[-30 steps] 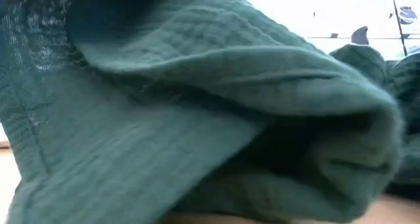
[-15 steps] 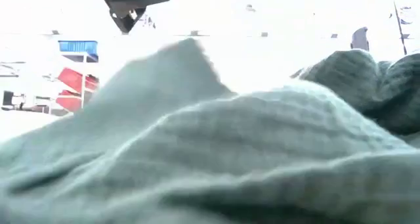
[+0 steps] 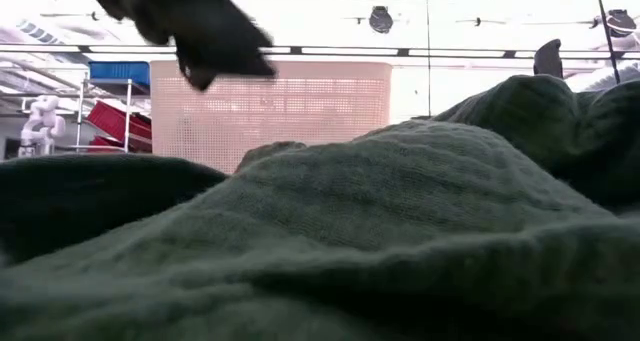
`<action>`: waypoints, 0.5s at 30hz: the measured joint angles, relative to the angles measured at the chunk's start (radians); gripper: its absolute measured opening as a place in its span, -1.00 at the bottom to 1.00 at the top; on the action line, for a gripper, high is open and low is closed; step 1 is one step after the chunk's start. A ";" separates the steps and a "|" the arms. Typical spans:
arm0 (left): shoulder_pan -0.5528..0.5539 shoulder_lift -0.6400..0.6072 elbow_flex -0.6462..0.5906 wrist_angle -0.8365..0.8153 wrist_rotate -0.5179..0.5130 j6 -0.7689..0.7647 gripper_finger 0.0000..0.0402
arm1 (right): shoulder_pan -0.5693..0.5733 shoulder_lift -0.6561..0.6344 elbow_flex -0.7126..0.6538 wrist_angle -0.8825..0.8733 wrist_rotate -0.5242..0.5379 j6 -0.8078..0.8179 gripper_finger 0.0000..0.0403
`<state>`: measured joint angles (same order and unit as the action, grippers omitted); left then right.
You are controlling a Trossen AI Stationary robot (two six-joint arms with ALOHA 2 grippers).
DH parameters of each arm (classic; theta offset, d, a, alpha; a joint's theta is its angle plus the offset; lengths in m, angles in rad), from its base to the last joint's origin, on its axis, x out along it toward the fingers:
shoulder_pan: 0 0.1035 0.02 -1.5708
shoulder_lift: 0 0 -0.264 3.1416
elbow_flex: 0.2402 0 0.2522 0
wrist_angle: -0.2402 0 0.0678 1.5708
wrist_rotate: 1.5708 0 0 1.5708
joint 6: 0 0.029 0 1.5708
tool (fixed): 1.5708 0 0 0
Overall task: Fold laundry
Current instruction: Fold the green shirt
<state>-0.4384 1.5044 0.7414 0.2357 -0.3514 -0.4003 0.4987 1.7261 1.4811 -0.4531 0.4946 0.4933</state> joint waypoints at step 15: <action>0.152 0.095 0.000 -0.044 0.003 -0.196 -0.13 | 0.013 -0.018 0.000 -0.044 -0.003 0.061 0.02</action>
<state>-0.2861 1.5993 0.7414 0.1917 -0.3482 -0.5968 0.5121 1.7081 1.4811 -0.4973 0.4918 0.5541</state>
